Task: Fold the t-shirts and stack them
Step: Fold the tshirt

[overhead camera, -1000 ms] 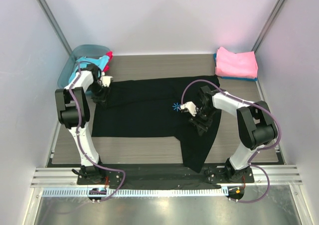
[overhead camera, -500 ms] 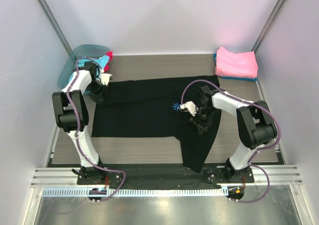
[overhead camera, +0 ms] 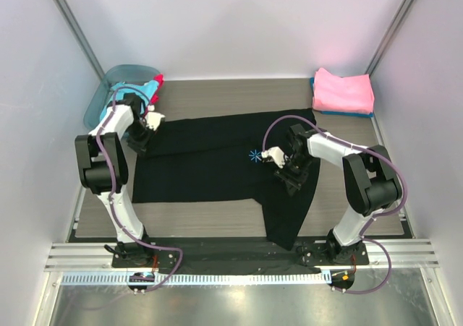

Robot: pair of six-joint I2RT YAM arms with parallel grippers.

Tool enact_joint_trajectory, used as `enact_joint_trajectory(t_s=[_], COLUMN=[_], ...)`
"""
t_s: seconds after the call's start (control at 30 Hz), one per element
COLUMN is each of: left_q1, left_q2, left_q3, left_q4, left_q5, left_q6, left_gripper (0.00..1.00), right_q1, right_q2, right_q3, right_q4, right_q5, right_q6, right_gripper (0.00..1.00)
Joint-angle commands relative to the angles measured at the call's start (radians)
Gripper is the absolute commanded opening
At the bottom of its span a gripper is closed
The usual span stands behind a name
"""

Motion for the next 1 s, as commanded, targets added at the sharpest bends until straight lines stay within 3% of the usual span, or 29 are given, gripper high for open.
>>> enact_joint_trajectory(t_s=[0.0,0.2,0.27,0.3,0.37,0.5,0.57,0.73,0.97], left_q1=[0.003,0.003,0.003,0.003,0.006,0.003,-0.008,-0.037,-0.045], left_q2=[-0.061,-0.069,-0.076,-0.084,-0.157,-0.253,-0.232,-0.044,0.052], left_q3=[-0.042,-0.082,-0.085,-0.087,-0.087,-0.032,0.008,0.116,0.110], left_q4=[0.006,0.003,-0.018,-0.053,-0.080,-0.051,-0.051,-0.121,-0.084], left_q5=[-0.063,-0.062,-0.060,-0.054,-0.024,0.055,0.075,0.127,0.157], left_q6=[0.091,0.102,0.114,0.134,0.150,0.139,0.098,0.006,-0.057], left_gripper=[0.00,0.01,0.09,0.18,0.23,0.42,0.42,0.25,0.16], right_q1=[-0.008,-0.008,-0.008,-0.007,-0.008,-0.010,-0.010,-0.010,-0.010], right_q2=[0.127,0.136,0.137,0.134,0.118,0.035,0.030,0.096,0.179], right_q3=[-0.088,-0.075,-0.069,-0.065,-0.048,0.001,0.044,0.164,0.340], right_q4=[0.139,0.136,0.128,0.119,0.083,0.021,-0.003,-0.022,-0.055], right_q5=[0.197,0.201,0.203,0.206,0.209,0.175,0.157,0.126,0.082], right_q6=[-0.045,-0.043,-0.043,-0.045,-0.055,-0.065,-0.060,-0.017,0.026], right_gripper=[0.42,0.42,0.42,0.41,0.42,0.42,0.43,0.42,0.42])
